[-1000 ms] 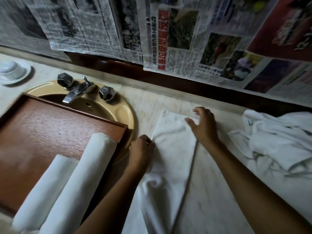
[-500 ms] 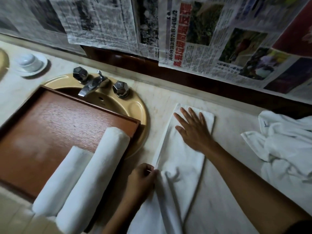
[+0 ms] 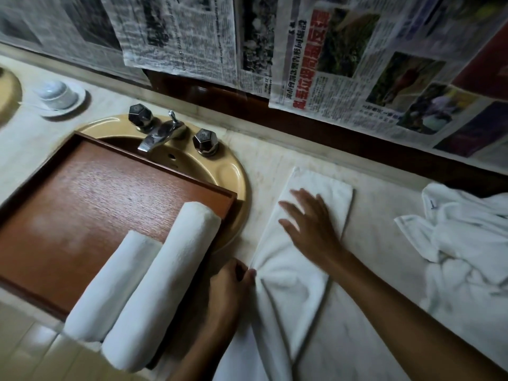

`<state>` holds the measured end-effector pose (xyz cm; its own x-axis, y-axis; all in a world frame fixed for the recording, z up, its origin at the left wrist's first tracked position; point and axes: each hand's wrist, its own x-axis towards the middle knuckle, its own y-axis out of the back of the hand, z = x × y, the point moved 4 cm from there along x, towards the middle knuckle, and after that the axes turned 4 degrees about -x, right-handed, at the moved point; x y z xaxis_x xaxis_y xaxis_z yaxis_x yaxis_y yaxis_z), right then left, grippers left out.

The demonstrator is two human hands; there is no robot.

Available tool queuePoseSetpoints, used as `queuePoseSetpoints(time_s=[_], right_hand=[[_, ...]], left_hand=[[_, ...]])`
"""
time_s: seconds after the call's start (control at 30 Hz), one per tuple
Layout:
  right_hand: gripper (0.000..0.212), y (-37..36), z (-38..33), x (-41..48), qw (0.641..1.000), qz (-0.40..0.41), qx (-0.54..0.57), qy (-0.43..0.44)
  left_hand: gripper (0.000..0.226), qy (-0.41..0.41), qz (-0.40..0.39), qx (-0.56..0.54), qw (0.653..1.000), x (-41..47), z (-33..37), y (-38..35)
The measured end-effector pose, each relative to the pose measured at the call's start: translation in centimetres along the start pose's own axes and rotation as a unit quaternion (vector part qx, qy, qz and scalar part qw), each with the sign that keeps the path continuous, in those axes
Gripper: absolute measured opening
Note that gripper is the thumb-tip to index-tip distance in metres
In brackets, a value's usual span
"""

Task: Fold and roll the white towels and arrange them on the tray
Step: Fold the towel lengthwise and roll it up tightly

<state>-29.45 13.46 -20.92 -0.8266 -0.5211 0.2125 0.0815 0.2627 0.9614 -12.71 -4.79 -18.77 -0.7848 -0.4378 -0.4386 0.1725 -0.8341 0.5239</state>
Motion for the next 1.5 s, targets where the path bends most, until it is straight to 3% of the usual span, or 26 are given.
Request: queuePoseSetpoints(time_s=[0.1, 0.23, 0.3, 0.33, 0.37, 0.43, 0.47, 0.5, 0.6, 0.67, 0.8, 1.03, 1.13, 1.23, 1.3, 1.33, 1.37, 1.4, 1.43, 1.5], right_hand=[[0.051, -1.2, -1.8, -3.0, 0.995, -0.090, -0.028, 0.020], [0.056, -1.1, -0.8, -2.9, 0.991, -0.127, -0.052, 0.004], [0.056, -1.1, -0.7, -2.4, 0.990, -0.133, -0.052, 0.000], [0.056, -1.1, -0.5, -2.3, 0.990, -0.131, -0.055, -0.004], [0.055, -1.1, -0.4, -2.2, 0.990, -0.129, -0.059, -0.007], [0.055, -1.0, -0.1, -2.1, 0.990, -0.126, -0.062, -0.007], [0.055, -0.9, 0.0, -2.0, 0.990, -0.124, -0.062, -0.005], [0.055, -0.9, 0.1, -2.0, 0.991, -0.119, -0.062, -0.003], [0.055, -0.9, -0.1, -2.0, 0.992, -0.113, -0.054, -0.001], [0.055, -1.0, -0.2, -2.1, 0.992, -0.116, -0.053, -0.004], [0.055, -1.0, 0.2, -2.3, 0.993, -0.107, -0.058, 0.002], [0.052, 0.0, -1.6, -2.7, 0.997, -0.071, -0.033, -0.011], [0.052, -0.3, -4.1, -5.8, 0.996, -0.070, -0.003, 0.050], [0.057, -0.9, -4.2, -6.7, 0.989, -0.139, -0.007, 0.047], [0.061, -0.9, -3.6, -6.1, 0.983, -0.179, -0.003, 0.044], [0.063, -0.7, -3.5, -5.8, 0.980, -0.192, -0.005, 0.048], [0.064, -0.6, -3.4, -5.7, 0.978, -0.200, -0.007, 0.053], [0.065, -0.5, -3.3, -5.7, 0.977, -0.205, -0.008, 0.057], [0.066, -0.4, -3.2, -5.7, 0.976, -0.210, -0.007, 0.059], [0.068, -0.5, -3.0, -5.7, 0.974, -0.217, -0.004, 0.057]], left_hand=[[0.016, -0.006, -0.016, -0.003, 1.000, -0.1, 0.1, 0.0], [0.019, -0.011, -0.055, 0.012, 0.998, -1.6, 0.7, -0.2], [0.017, 0.026, -0.110, 0.005, 0.994, -2.7, 0.6, -0.7], [0.015, 0.079, -0.153, -0.062, 0.983, -3.4, 0.3, -0.9], [0.014, 0.145, -0.207, -0.167, 0.953, -4.3, 0.2, -1.1], [0.022, 0.249, -0.303, -0.337, 0.856, -6.3, 0.3, -1.1], [0.027, 0.253, -0.323, -0.356, 0.839, -6.8, 0.1, -0.9], [0.026, 0.246, -0.321, -0.358, 0.842, -7.0, -0.3, -0.5], [0.023, 0.127, -0.171, -0.210, 0.954, -5.9, -3.0, 1.3], [0.025, 0.053, -0.073, -0.075, 0.993, -5.0, -4.4, 2.4], [0.025, -0.002, -0.042, 0.039, 0.998, -4.6, -4.7, 2.4], [0.024, 0.000, -0.001, 0.059, 0.998, -4.8, -4.3, 1.8], [0.023, -0.017, 0.010, 0.060, 0.998, -5.1, -4.1, 1.7], [0.020, -0.013, -0.015, 0.058, 0.998, -5.5, -3.7, 1.9], [0.031, 0.074, -0.110, -0.037, 0.990, -6.1, -4.1, 1.6], [0.037, 0.149, -0.191, -0.145, 0.959, -6.8, -4.3, 1.1], [0.040, 0.221, -0.268, -0.238, 0.907, -7.9, -4.5, 0.5], [0.042, 0.253, -0.315, -0.288, 0.868, -9.0, -4.2, 0.3], [0.044, 0.251, -0.332, -0.297, 0.860, -10.0, -4.1, 0.4], [0.045, 0.206, -0.324, -0.256, 0.887, -11.1, -4.2, 0.6]])
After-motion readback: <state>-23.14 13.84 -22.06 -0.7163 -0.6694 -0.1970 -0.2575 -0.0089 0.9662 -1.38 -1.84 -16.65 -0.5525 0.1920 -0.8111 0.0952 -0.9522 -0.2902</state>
